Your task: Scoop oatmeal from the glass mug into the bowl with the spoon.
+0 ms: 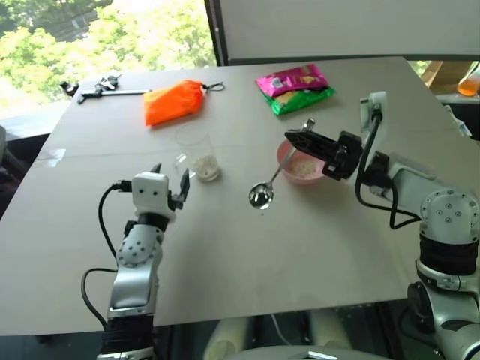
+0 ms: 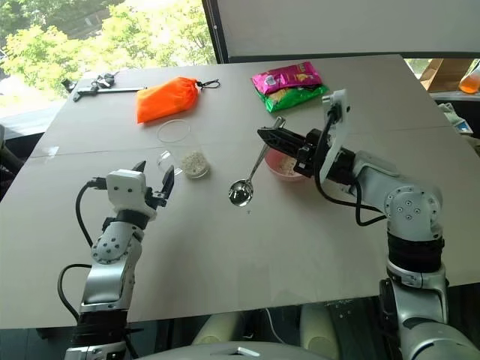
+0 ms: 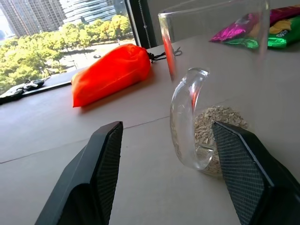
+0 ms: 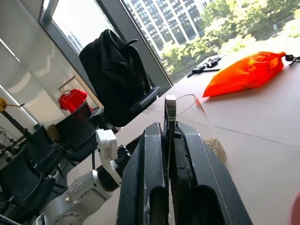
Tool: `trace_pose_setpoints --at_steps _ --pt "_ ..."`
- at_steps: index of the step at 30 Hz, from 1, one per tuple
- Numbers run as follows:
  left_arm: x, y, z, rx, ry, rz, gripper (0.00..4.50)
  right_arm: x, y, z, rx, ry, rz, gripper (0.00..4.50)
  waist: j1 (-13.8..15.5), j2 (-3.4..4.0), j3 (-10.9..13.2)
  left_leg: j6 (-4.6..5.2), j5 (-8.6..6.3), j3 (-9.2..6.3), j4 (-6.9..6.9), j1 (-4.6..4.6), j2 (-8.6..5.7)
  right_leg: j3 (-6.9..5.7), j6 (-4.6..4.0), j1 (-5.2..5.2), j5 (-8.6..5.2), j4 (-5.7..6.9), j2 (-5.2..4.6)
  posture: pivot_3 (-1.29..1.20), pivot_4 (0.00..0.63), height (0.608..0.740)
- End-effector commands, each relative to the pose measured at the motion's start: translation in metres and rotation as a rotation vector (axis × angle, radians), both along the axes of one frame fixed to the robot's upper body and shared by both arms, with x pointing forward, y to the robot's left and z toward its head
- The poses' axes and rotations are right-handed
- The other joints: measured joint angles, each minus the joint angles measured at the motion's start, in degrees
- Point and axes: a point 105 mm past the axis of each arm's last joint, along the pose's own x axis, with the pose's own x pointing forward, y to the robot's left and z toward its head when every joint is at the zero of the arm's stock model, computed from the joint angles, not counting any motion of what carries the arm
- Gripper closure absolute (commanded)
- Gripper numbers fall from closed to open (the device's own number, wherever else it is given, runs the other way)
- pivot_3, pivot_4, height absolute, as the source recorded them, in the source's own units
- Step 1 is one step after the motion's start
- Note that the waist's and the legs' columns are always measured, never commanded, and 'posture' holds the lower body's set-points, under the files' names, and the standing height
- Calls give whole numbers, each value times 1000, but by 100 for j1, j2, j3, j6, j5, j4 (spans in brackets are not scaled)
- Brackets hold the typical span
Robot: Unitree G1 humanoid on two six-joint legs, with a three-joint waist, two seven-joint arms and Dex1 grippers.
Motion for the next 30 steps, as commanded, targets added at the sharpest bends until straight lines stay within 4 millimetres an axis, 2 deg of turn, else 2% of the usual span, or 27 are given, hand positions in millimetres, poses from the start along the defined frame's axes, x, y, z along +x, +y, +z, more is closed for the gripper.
trace_pose_setpoints --at_steps 1,10,12,13,14,15,16,18,23,30 --pt "5 9 12 23 -69 52 1394 -7 -6 12 21 -53 -8 4500 2 0 0 0 0 1 0 0 -1 1 0 0 0 0 0 0 150 740" --pt "20 7 18 30 -124 79 1394 -5 -6 7 18 -45 -22 4500 7 -2 0 0 0 0 4 0 -1 -1 0 0 0 5 0 0 150 740" --pt "23 8 19 25 -131 85 1901 -4 -6 7 18 -45 -24 4500 8 -2 0 0 0 -1 6 -1 -1 -2 0 0 0 6 0 0 150 740" --pt "24 8 20 24 -132 87 2014 -4 -6 7 17 -45 -24 4500 7 -2 0 0 0 0 6 0 -2 -2 0 0 0 6 0 0 150 740" --pt "26 7 20 23 -132 88 2442 -4 -6 6 17 -45 -24 4500 8 -2 0 0 0 -1 6 -1 -2 -2 0 0 0 6 0 0 150 740" --pt "27 7 19 20 -129 89 2578 -4 -6 6 17 -44 -25 4500 8 -2 0 0 0 -1 6 0 -2 -3 0 0 0 6 0 0 150 740" --pt "28 7 18 19 -126 91 3128 -4 -6 6 17 -44 -25 4500 7 -2 0 0 0 -1 6 0 -2 -3 0 0 0 7 0 0 150 740" --pt "30 7 16 16 -118 95 3935 -4 -6 5 17 -44 -27 4500 -3 -2 0 0 0 0 6 0 -2 -2 0 0 0 7 0 0 150 740" --pt "34 7 8 -4 -91 98 3935 -4 -6 4 19 -45 -34 4500 -4 -3 -1 0 0 0 6 -1 -3 -2 0 -1 0 7 -1 0 150 740" --pt "38 7 6 -4 -86 93 3935 -5 -6 4 21 -48 -38 4500 -3 -3 -1 0 1 -1 10 -1 -3 -3 1 -1 0 11 0 0 150 740"
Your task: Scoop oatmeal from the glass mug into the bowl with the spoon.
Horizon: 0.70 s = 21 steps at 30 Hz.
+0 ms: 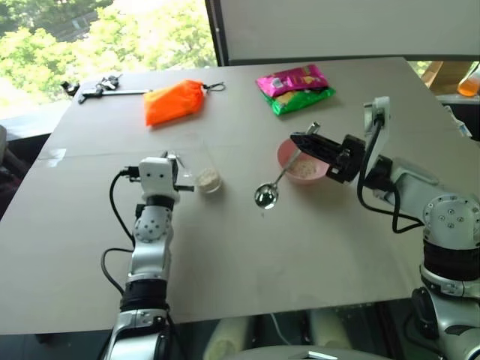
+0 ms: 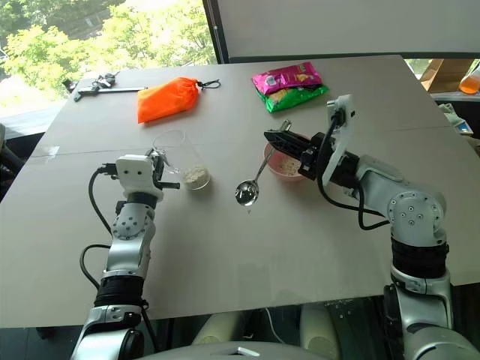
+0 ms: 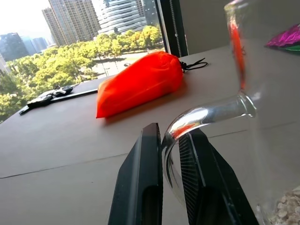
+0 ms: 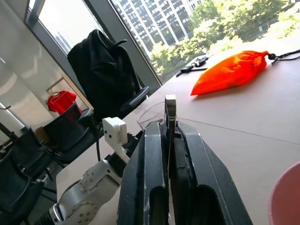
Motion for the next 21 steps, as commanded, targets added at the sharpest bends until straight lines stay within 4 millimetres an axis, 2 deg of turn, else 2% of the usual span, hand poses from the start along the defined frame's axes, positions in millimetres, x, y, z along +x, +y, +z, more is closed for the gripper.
trace_pose_setpoints --at_steps 1,10,16,18,21 --pt "1 0 6 9 -27 -1 3935 -8 1 13 23 -67 9 4500 -1 0 0 0 0 0 0 0 0 0 0 0 0 0 0 0 150 740" --pt "4 -17 19 109 -69 -73 3935 1 9 44 42 -177 -43 4500 -20 0 0 0 0 0 1 0 0 0 0 -2 0 2 0 0 150 740" --pt "8 -32 18 118 -66 -124 3935 28 20 85 61 -290 -171 4500 -95 0 0 0 0 0 3 0 -2 1 0 -4 0 6 0 0 150 740" --pt "9 -36 17 107 -66 -144 4433 31 29 90 24 -337 -177 4500 -100 -1 -1 -1 1 0 2 0 -2 0 0 -6 0 6 0 0 150 740" --pt "9 -39 17 100 -67 -153 4483 32 42 91 -18 -380 -163 4500 -117 -5 -5 -1 1 -2 2 -4 -3 -2 0 -7 0 4 -2 0 150 740"
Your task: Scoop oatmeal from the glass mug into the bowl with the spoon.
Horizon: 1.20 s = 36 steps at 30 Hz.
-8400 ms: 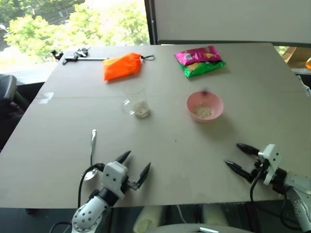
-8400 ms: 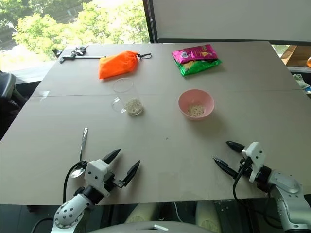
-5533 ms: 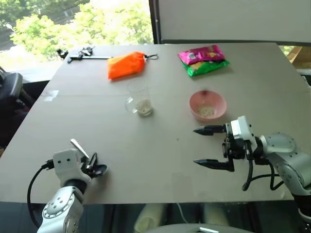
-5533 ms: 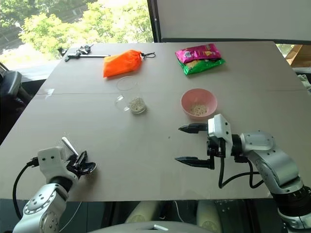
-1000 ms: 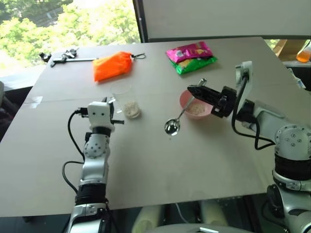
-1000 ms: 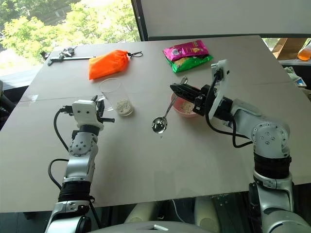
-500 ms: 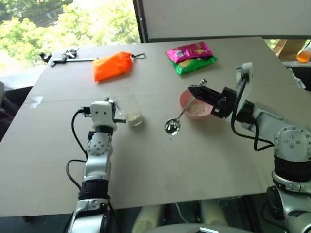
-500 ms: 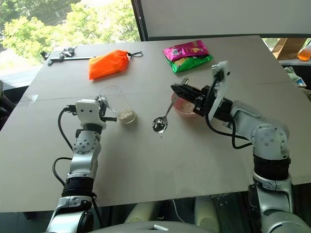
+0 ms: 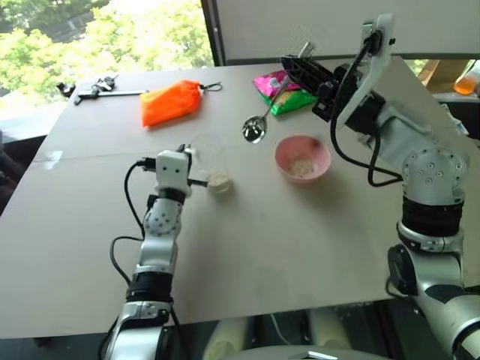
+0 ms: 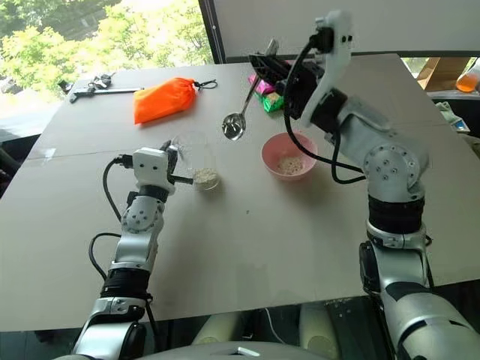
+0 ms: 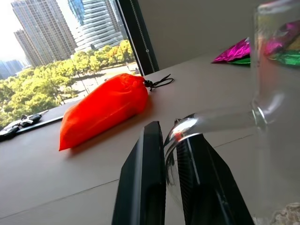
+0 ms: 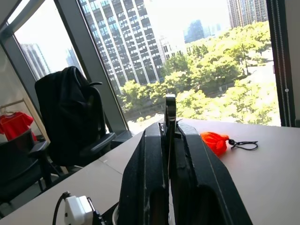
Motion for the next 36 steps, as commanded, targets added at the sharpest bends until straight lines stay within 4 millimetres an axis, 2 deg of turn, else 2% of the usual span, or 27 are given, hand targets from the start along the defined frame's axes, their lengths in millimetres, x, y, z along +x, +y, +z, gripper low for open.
trace_pose_setpoints --at_steps 1,6,11,14,20,24,27,36 --pt "0 -5 2 9 -11 -17 4483 -4 13 9 -33 -84 10 4500 -12 -2 -1 0 0 1 0 0 0 2 0 0 0 0 0 0 150 740" --pt "2 -10 2 11 -8 -31 4483 -4 30 13 -64 -123 29 4500 -10 -1 -1 0 0 0 0 -1 0 1 0 -2 0 2 0 0 150 740" --pt "3 -15 3 27 -13 -55 4483 -4 38 27 -37 -159 36 4500 -8 -1 -1 -1 1 -1 1 -1 -2 -1 0 -2 0 2 0 0 150 740" --pt "4 -24 6 43 -28 -84 4483 -6 45 26 -51 -167 58 4500 -4 -2 -1 -1 1 -3 1 -1 -2 -2 0 -2 0 2 0 0 150 740" --pt "10 -45 19 62 -62 -173 4483 5 53 -6 -182 -187 40 4500 -7 -2 -1 -1 1 -4 3 -1 -7 -4 0 -2 0 4 -2 0 150 740" --pt "12 -56 25 74 -78 -233 4483 17 50 -31 -309 -223 -5 4500 -35 -2 -1 -1 1 -2 3 -3 -7 -3 0 -3 0 3 -2 0 150 740" --pt "14 -62 28 105 -86 -296 4483 22 48 -44 -335 -201 -11 4500 -43 -2 -1 -2 2 -2 2 -7 -6 -3 0 -10 0 3 -1 0 150 740" --pt "23 -62 39 190 -118 -369 4483 30 43 -72 -298 24 -21 4500 -120 -2 -1 -6 4 -4 2 -14 -6 -2 0 -17 0 6 -1 0 150 740"
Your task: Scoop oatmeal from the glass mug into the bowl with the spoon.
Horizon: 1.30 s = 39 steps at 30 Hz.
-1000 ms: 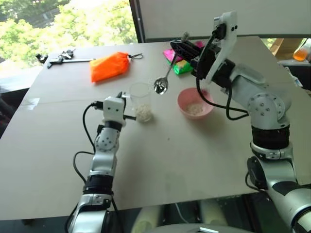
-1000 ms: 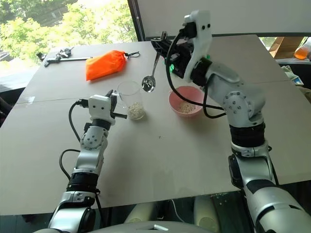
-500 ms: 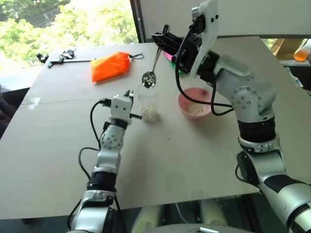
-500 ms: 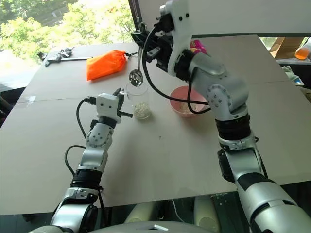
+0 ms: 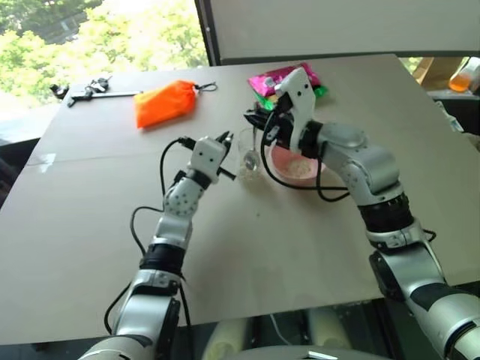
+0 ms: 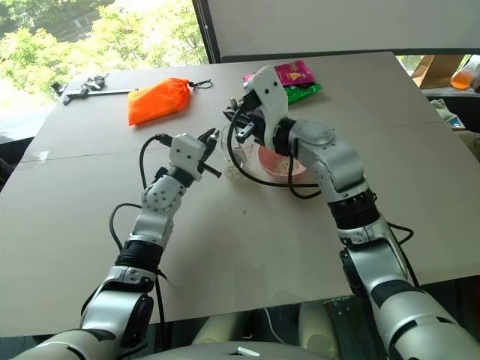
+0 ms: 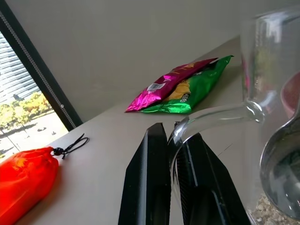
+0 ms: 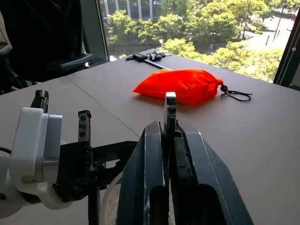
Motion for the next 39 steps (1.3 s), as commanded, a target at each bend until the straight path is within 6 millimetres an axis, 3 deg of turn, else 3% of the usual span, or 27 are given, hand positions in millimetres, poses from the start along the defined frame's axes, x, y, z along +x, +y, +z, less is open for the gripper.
trace_pose_setpoints --at_steps 1,8,19,29,39 --pt "0 -1 22 11 -93 -32 4483 -1 -4 8 43 12 -17 4500 -26 0 0 0 0 0 0 0 0 1 0 0 0 0 0 0 150 740" --pt "3 -2 21 14 -94 -44 4483 0 -8 -1 71 114 -61 4500 -60 0 0 0 0 -1 0 -1 0 1 0 -2 0 2 0 0 150 740" --pt "3 -7 24 14 -104 -72 4483 -11 2 -20 113 226 -31 4500 -65 0 0 0 0 0 2 0 0 2 0 -2 0 6 0 0 150 740" --pt "2 -9 20 12 -96 -75 4483 3 -9 -14 386 548 -110 4500 -75 1 0 -1 1 1 2 0 0 5 0 -5 0 11 1 0 150 740" --pt "3 -7 15 -1 -85 -60 4483 10 -26 7 458 537 -132 4500 -76 1 0 -1 1 7 2 0 0 8 0 -15 0 26 0 0 150 740"
